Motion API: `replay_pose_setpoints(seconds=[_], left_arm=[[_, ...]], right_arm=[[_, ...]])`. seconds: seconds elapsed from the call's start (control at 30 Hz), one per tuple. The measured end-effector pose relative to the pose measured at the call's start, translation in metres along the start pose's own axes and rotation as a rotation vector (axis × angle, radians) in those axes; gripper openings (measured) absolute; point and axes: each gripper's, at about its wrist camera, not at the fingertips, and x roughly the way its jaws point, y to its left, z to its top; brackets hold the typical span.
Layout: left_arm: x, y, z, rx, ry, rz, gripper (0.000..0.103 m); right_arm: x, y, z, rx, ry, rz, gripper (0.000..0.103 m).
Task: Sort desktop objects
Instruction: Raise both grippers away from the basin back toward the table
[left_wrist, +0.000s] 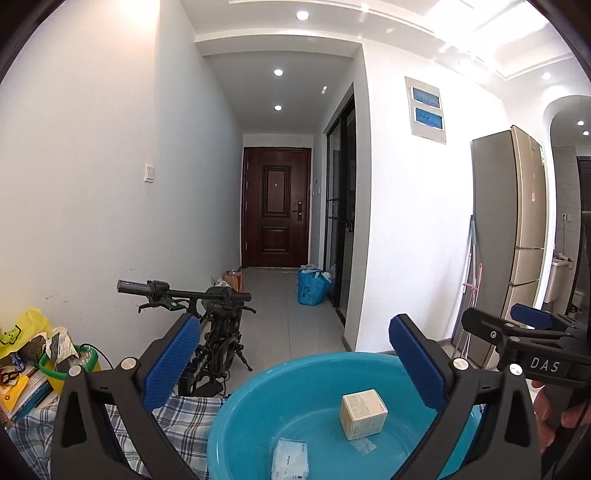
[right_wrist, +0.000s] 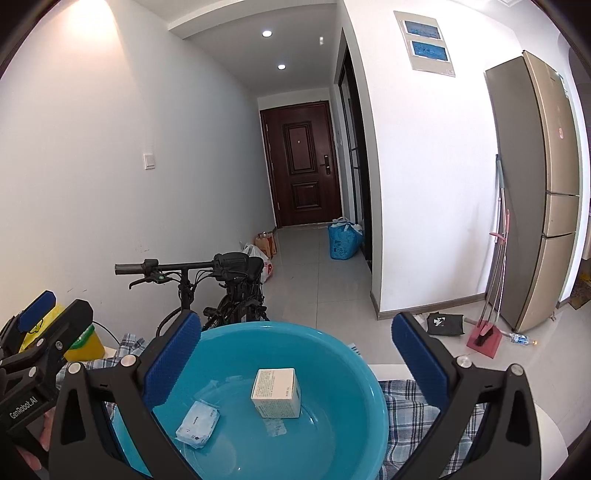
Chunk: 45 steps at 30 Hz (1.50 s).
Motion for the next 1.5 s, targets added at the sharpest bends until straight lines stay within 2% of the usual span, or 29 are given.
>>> replay_pose_setpoints(seconds=[0.1, 0.23, 0.3, 0.6, 0.9, 1.03, 1.1, 1.27, 1.43, 1.5], left_arm=[[-0.016, 0.004, 0.007, -0.012, -0.023, -0.005, 0.103], [-0.035, 0.008, 0.012, -0.039, -0.006, -0.049, 0.103], [-0.044, 0.008, 0.01, -0.046, 0.005, -0.046, 0.103], [-0.072, -0.001, 0.005, 0.026, 0.028, -0.046, 0.103], [-0.089, -0.024, -0.012, 0.15, 0.062, -0.045, 0.103], [-0.103, -0.032, -0.014, 0.199, 0.046, -0.037, 0.103], [-0.111, -0.034, -0.016, 0.204, 0.041, -0.036, 0.103], [-0.125, -0.034, -0.02, 0.16, 0.064, -0.09, 0.103], [-0.145, -0.039, -0.023, 0.195, 0.042, -0.082, 0.103], [-0.152, -0.039, -0.022, 0.196, 0.042, -0.102, 0.103]], right_arm=[[-0.012, 0.002, 0.001, -0.026, -0.03, -0.02, 0.103], [-0.026, 0.006, 0.0, -0.048, -0.055, -0.023, 0.103], [-0.032, 0.008, -0.001, -0.053, -0.056, -0.009, 0.103], [-0.058, 0.02, -0.004, -0.086, -0.077, 0.019, 0.103], [-0.076, 0.009, -0.01, -0.048, -0.061, 0.038, 0.103], [-0.085, 0.011, -0.015, -0.05, -0.049, 0.056, 0.103], [-0.089, 0.014, -0.017, -0.056, -0.054, 0.055, 0.103], [-0.1, 0.026, -0.023, -0.083, -0.056, 0.078, 0.103], [-0.117, 0.036, -0.028, -0.119, -0.075, 0.088, 0.103], [-0.123, 0.037, -0.029, -0.115, -0.084, 0.094, 0.103]])
